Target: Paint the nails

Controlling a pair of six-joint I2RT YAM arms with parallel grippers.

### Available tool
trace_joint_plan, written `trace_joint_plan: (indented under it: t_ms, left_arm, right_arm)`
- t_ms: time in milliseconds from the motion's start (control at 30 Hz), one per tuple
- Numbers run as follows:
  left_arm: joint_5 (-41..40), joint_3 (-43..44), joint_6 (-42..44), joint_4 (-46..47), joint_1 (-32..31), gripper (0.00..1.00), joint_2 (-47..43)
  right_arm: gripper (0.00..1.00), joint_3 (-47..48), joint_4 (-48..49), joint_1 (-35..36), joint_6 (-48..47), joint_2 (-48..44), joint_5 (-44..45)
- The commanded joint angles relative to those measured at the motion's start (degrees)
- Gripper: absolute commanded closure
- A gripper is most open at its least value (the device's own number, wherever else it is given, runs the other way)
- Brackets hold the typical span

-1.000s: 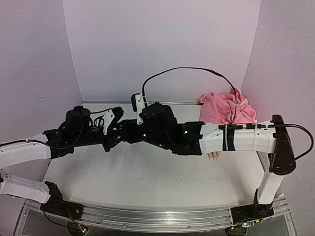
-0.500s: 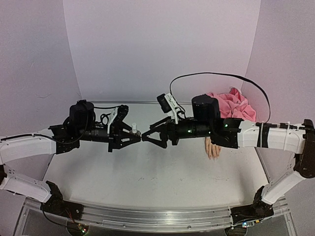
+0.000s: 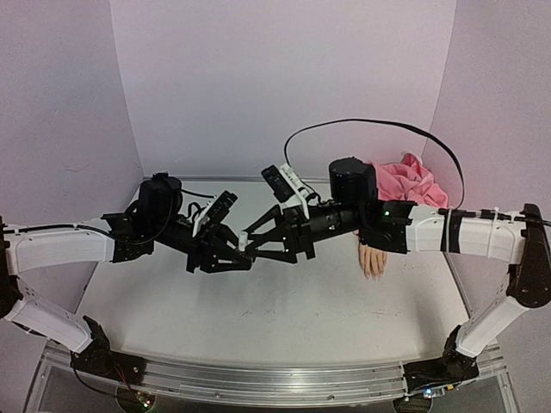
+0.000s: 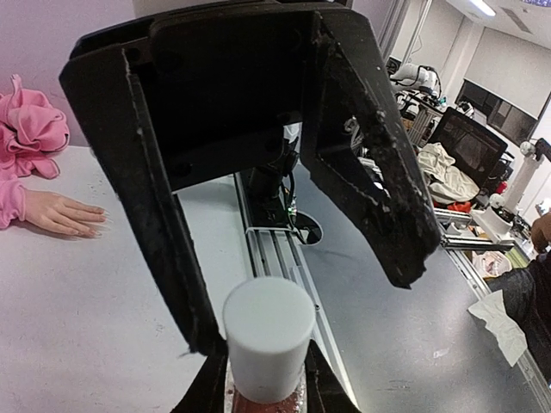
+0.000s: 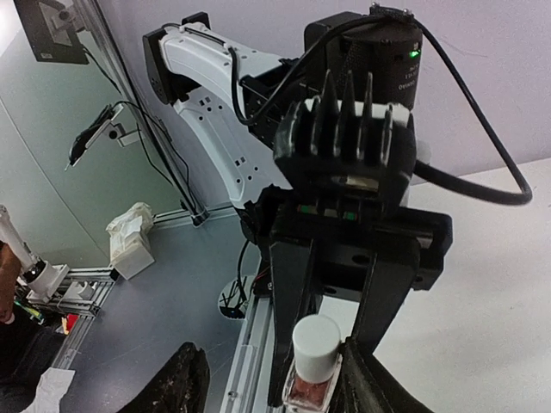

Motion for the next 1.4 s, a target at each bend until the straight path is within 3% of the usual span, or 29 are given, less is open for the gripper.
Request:
trace_joint_plan:
  t_ms: [0, 300, 467, 600, 733, 833, 900, 967, 1000, 1067, 1100, 1233, 1367]
  left_arm:
    - [3.47, 3.12, -0.85, 3.12, -0.54, 1.00, 0.03]
    - [3.75, 3.01, -0.61, 3.12, -0.74, 1.00, -0.03]
    - [4.11, 3.12, -0.65, 3.12, -0.91, 1.00, 0.23]
    - [2.81, 2.97, -0.40, 3.14, -0.91, 1.00, -0.34]
    - [-4.29, 2.22, -0.24, 3.14, -0.56, 1.00, -2.82]
    - [-14.10, 0.99, 1.14, 3.12, 0.04, 1.00, -5.93]
    - [-24.28, -0.04, 3.46, 2.89, 0.14, 1.00, -7.62]
    - [-38.34, -1.01, 5.08, 2.32, 0.12, 1.00, -9.29]
    - [-45.61, -1.35, 5.75, 1.94, 0.14, 1.00, -9.87]
    - [-56.33, -1.82, 7.54, 1.29, 0.13, 1.00, -10.90]
    - [-59.19, -2.01, 8.09, 1.05, 0.14, 1.00, -11.30]
    - [-58.78, -2.28, 8.70, 0.96, 0.07, 1.00, -11.97]
    - [-57.56, -2.05, 8.48, 0.66, 0.06, 1.00, -11.27]
  right_arm:
    - [0.48, 5.60, 3.54, -0.09, -0.37, 2.62, -5.87]
    - [0.75, 9.93, 4.42, -0.06, 2.85, 7.72, -11.30]
    - [0.80, 10.50, 5.70, 0.00, 4.83, 9.21, -12.67]
    - [1.00, 9.53, 6.14, -0.04, 5.72, 8.81, -11.69]
    - [1.00, 5.95, 6.23, 0.19, 6.56, 7.10, -7.56]
    - [1.00, 2.36, 5.60, 1.12, 6.60, 5.57, 0.24]
    - [1.00, 1.96, 1.09, 2.24, 5.97, 5.38, 10.62]
    - [1.00, 4.77, -7.11, 5.31, 4.82, 6.70, 29.05]
    - [1.00, 7.28, -12.47, 8.35, 5.14, 8.21, 44.60]
    - [1.00, 11.20, -20.02, 13.30, 13.05, 11.61, 71.27]
    - [1.00, 11.44, -20.45, 14.39, 16.34, 12.56, 76.67]
    - [1.00, 15.29, -20.22, 16.91, 20.97, 16.42, 81.37]
    - [1.00, 17.46, -19.27, 16.85, 17.44, 15.63, 79.18]
